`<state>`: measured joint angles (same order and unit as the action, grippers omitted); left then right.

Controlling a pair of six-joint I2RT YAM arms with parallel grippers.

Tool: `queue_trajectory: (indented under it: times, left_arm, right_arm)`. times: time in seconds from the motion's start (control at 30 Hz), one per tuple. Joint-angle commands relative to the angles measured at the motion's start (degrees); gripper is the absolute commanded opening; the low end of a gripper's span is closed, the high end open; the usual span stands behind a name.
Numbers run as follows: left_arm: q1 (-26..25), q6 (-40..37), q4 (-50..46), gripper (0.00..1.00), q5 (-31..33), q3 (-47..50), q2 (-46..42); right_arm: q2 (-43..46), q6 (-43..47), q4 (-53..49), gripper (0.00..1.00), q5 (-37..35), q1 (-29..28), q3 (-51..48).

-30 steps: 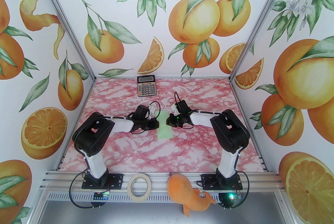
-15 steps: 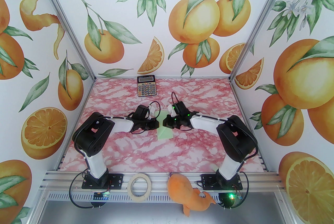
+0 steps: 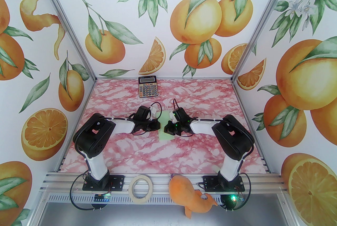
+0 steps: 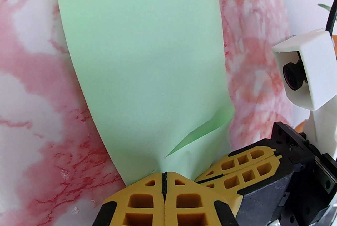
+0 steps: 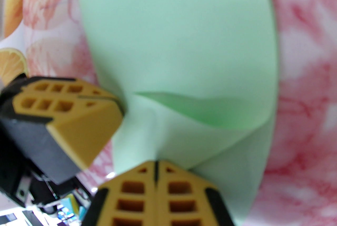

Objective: Fold a paper plane with a square sheet of paper (fold left side to right side)

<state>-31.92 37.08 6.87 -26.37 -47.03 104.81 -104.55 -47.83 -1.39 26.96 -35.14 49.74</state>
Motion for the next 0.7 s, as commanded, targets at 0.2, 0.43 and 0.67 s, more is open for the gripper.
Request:
queue_trajectory:
  times: [0.2,0.43,0.67]
  left_arm:
    - [-0.3,-0.7,-8.1,0.02,1.7,-2.1,-8.8]
    - [-2.8,4.1,-4.3,0.0,0.6,2.6,-14.1]
    - [-6.6,10.4,5.5,0.0,-0.3,8.2,-10.9]
  right_arm:
    - [-1.1,0.0,-0.5,0.0,-2.4,-0.1,-2.0]
    - [-0.5,0.0,-0.3,0.0,-2.5,-0.2,-2.6]
    - [-0.6,-0.2,0.2,0.0,-2.5,-0.2,-3.1]
